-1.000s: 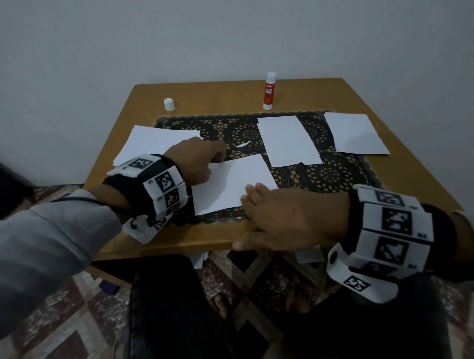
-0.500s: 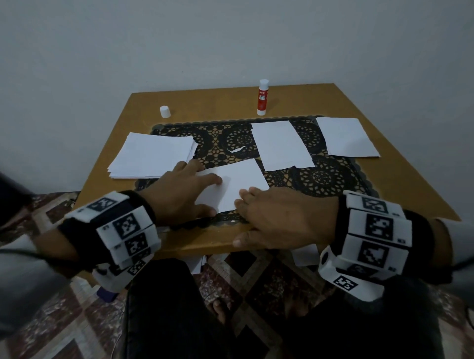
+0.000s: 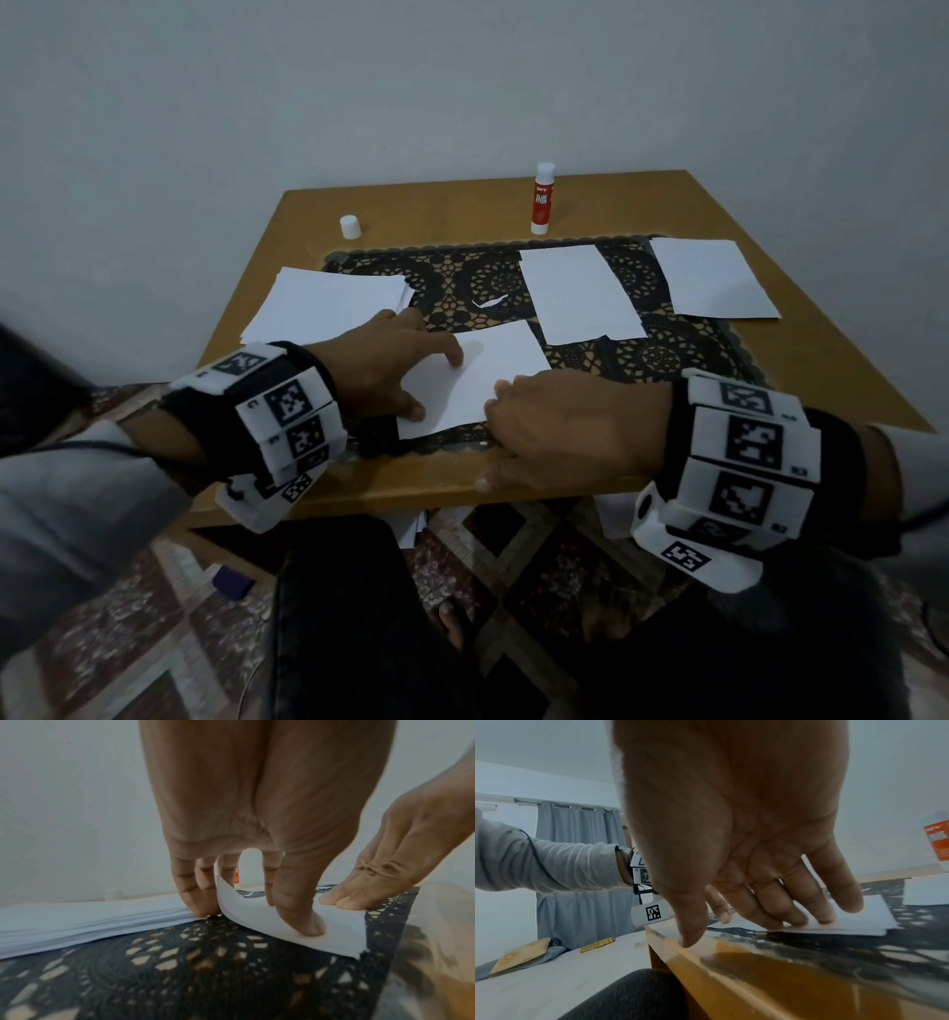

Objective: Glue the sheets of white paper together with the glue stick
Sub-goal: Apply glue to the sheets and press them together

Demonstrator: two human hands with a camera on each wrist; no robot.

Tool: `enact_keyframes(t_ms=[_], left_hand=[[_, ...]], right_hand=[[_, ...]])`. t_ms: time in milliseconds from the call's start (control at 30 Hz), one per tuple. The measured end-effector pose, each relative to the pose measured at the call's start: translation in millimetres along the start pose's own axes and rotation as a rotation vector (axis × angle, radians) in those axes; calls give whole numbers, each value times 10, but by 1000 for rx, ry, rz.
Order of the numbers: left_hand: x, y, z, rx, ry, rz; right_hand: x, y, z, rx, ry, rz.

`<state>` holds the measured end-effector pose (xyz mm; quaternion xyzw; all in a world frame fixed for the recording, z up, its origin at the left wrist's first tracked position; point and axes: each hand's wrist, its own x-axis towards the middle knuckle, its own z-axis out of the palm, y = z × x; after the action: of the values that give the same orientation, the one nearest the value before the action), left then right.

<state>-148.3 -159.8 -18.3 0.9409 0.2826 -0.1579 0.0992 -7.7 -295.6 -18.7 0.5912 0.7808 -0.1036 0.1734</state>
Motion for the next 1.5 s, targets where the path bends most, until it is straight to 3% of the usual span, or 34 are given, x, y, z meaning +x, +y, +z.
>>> enact_keyframes(t_ms=[100, 267, 367, 467, 533, 633, 733, 833, 967, 1133, 1267, 1433, 1500], left_hand=[[-4, -18, -4, -41, 61, 5], [9, -1, 2, -275, 332, -19], [-6, -42, -58, -388, 400, -9], [-71, -173, -185, -505, 402, 27], [-118, -293, -300, -546, 402, 26], [-187, -491, -498, -581, 384, -8], [-200, -745, -625, -661, 435, -144], [-130, -1055, -626, -796, 411, -424], [-64, -1355, -524, -718, 365, -607], [9, -1439, -344, -505, 365, -593], [61, -1474, -168, -374, 282, -596], [104, -1502, -163, -434, 306, -608], [111, -1472, -194, -479, 309, -614]], right_hand=[[-16, 101, 66, -24, -4, -14], [-60, 142, 88, 67, 38, 8], [-100, 218, 23, 352, 255, 83], [-45, 414, -67, 592, 478, 317], [82, 542, -122, 708, 468, 420], [342, 559, -185, 1116, 415, 356], [626, 451, -315, 1275, 472, 322], [946, 359, -451, 1402, 461, 366], [1321, 259, -539, 1411, 347, 402], [1542, 173, -596, 1103, 257, 441], [1551, 160, -597, 765, 363, 458], [1549, 183, -569, 1083, 485, 413], [1533, 162, -583, 1093, 501, 385]])
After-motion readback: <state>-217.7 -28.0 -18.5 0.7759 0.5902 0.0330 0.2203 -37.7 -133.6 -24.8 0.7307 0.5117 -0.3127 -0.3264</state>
